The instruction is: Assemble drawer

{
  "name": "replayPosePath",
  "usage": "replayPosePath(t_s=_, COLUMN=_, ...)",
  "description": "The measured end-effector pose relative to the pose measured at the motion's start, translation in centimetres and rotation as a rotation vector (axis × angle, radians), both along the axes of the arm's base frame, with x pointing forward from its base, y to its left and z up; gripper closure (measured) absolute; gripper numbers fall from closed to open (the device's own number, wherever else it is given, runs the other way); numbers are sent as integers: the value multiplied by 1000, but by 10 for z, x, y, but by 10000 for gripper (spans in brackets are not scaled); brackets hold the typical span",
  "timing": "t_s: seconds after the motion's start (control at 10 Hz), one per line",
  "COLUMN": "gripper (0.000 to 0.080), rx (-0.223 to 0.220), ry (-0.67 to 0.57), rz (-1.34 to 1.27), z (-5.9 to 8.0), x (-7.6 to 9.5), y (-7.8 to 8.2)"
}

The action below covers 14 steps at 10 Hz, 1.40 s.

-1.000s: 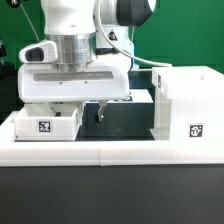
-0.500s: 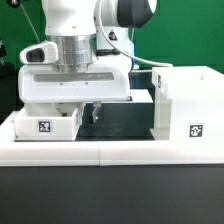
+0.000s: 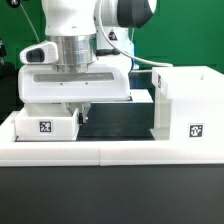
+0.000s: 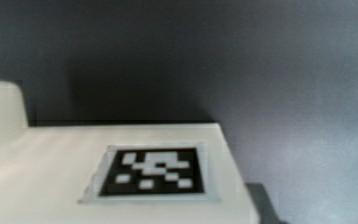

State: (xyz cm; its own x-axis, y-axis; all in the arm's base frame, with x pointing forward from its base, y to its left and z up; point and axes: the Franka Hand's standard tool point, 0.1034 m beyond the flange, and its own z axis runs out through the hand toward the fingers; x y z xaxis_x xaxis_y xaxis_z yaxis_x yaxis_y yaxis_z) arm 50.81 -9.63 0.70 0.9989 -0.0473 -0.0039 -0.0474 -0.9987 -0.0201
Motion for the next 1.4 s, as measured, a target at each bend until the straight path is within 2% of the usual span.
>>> replayPosePath(t_s=0.5, gripper=758, rx=-1, ry=1, rz=11, z=1, x=0, y=2)
replayPosePath(t_s=0.8, gripper=758, rx=17, ry=18, rz=82, z=16, x=1, y=13)
replayPosePath(t_s=1.0, gripper=757, rx=26, ry=16, rz=145, z=25, x=4, y=15)
replayPosePath(t_s=1.4, gripper=757, rx=26, ry=12, rz=321, z=24, x=3, y=13)
